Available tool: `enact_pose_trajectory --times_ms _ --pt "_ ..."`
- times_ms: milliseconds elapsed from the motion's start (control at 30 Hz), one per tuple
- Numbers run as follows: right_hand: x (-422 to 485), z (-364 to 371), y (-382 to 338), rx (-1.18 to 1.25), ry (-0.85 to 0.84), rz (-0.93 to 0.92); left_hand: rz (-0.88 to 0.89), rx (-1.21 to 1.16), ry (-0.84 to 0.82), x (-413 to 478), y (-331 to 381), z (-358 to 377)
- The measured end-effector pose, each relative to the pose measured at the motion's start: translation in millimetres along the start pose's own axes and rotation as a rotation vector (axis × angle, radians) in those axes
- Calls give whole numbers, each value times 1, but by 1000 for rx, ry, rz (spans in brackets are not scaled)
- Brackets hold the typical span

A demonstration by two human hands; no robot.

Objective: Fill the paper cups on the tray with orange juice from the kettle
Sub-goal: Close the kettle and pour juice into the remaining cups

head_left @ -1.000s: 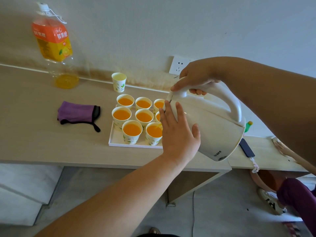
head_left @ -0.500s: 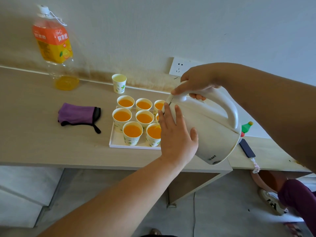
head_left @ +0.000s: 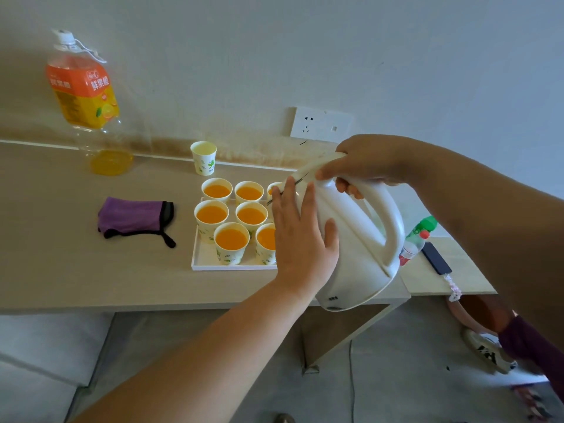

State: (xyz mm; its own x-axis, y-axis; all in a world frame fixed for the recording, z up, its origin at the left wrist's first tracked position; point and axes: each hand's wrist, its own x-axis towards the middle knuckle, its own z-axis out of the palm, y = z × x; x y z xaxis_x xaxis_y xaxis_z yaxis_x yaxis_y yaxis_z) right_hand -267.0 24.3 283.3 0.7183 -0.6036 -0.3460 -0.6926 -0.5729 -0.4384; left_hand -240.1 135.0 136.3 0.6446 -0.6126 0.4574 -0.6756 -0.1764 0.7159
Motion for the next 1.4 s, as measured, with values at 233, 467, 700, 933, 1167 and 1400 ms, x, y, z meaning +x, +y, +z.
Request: enact_pose_trajectory --times_ms 233,467,700,933,1167,1400 --pt "-10 6 -13 405 -4 -13 68 -26 190 18 6 -37" --pt "-23 28 -53 676 13 -250 -174 -272 -33 52 20 -106" --pt "-21 76 -102 518 171 -503 -472 -484 -139 81 1 -171" --pt "-10 113 -133 734 4 -626 -492 -338 13 86 -35 -207" --pt "24 116 -128 740 -324 -710 -634 -460 -82 92 -76 -222" --pt "100 118 -106 642 -215 -514 -693 -252 236 95 -104 -238"
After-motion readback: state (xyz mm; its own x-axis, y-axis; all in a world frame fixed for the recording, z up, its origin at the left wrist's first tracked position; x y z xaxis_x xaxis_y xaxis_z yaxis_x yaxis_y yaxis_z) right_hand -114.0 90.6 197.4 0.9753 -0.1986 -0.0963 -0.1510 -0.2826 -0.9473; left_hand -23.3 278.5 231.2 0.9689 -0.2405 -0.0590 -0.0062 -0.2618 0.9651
